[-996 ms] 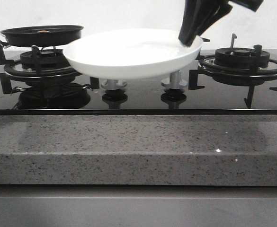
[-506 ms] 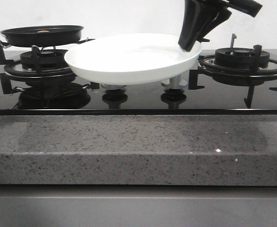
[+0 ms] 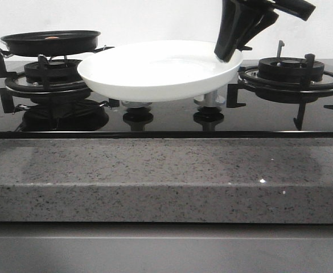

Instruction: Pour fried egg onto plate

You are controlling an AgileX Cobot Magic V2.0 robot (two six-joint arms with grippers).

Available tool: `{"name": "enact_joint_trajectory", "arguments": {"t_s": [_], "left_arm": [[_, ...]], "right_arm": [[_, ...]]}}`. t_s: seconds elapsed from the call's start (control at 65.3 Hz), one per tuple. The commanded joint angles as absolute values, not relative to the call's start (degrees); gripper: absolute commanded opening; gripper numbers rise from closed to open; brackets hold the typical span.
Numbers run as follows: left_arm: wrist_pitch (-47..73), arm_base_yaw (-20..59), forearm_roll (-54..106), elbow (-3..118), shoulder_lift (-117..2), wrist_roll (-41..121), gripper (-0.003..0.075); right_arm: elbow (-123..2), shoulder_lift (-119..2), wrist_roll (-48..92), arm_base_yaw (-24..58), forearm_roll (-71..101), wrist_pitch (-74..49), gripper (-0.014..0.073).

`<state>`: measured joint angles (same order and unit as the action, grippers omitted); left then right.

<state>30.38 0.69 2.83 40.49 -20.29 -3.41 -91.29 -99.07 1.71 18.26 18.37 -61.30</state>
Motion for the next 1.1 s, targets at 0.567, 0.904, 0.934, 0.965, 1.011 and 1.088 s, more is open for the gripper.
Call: {"name": "enact_joint_trajectory", "arguments": {"t_s": [0.567,0.904,0.934,0.965,1.011,1.088], "left_arm": [[36.26,0.71,-1.87,57.55,-53.09,-3.44,0.0579],[43.97,-8.61,14.41,76.06,-75.4,6.87,0.0575],[45.26,-10.31,19.08,77.88,-77.19,9.31,0.0575],[46.63,-11.95,25.11,79.22,-79.01,11.96,0.0575],[48.99,-14.24,31.81,81.06,-82.23,15.23,0.0575],[52.56,-17.31,39.79,83.83,-86.76,16.36,0.0575]], "right_arm": [[-92.65,-96.56,1.99,18.16,19.23,-59.85,-0.005],[-92.65,-96.56,1.99,18.16,19.23,-59.85,-0.005],[-92.65,-96.56,1.99,18.16,19.23,-59.85,-0.005],[-92.65,-96.56,1.99,18.16,19.23,-59.85,-0.005],[-92.65,-96.56,1.99,18.16,19.23,-59.85,-0.005],[-92.65,-96.56,1.99,18.16,19.23,-59.85,-0.005]]}}
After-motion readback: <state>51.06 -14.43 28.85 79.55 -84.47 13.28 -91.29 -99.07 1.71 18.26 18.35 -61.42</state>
